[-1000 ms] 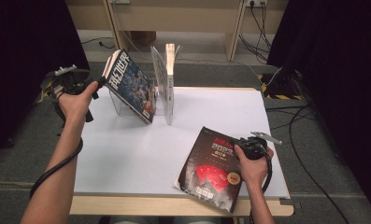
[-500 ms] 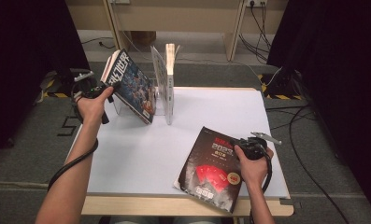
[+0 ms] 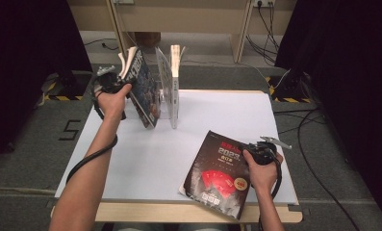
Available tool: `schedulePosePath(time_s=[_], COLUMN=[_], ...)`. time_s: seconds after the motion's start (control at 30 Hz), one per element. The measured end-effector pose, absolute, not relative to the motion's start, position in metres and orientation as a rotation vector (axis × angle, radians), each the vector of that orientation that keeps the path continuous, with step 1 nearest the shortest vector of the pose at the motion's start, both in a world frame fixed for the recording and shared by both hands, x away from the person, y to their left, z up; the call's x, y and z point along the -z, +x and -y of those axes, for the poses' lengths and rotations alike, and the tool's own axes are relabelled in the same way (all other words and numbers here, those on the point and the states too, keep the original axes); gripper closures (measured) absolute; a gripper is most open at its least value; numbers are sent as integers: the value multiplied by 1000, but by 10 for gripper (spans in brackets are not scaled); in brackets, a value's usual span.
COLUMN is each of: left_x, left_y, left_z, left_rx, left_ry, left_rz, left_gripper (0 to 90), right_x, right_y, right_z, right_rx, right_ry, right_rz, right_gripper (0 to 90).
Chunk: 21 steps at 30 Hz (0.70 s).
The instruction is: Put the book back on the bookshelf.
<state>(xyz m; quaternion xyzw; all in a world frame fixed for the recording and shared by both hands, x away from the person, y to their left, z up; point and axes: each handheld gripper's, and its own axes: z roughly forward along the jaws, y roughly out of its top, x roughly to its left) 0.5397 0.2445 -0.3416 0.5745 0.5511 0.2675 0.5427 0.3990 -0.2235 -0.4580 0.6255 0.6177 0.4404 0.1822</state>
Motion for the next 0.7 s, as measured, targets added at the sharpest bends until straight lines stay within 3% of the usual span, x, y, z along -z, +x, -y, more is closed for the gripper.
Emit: schedulePosePath(time_s=[0.33,0.7], left_x=[353,350], left_y=[547,556], left_z=[-220,-232], left_rx=[-675,-727], left_ry=[1394,1419], left_rz=[-1338,-1395], left_gripper=[625,759], right_x=[458,458], right_y=[399,399], right_z=[222,228], right_rx=[-1248,-1251], right_ry=[1762,1775], right_rz=[-1756,-1745], right_gripper=[518,518])
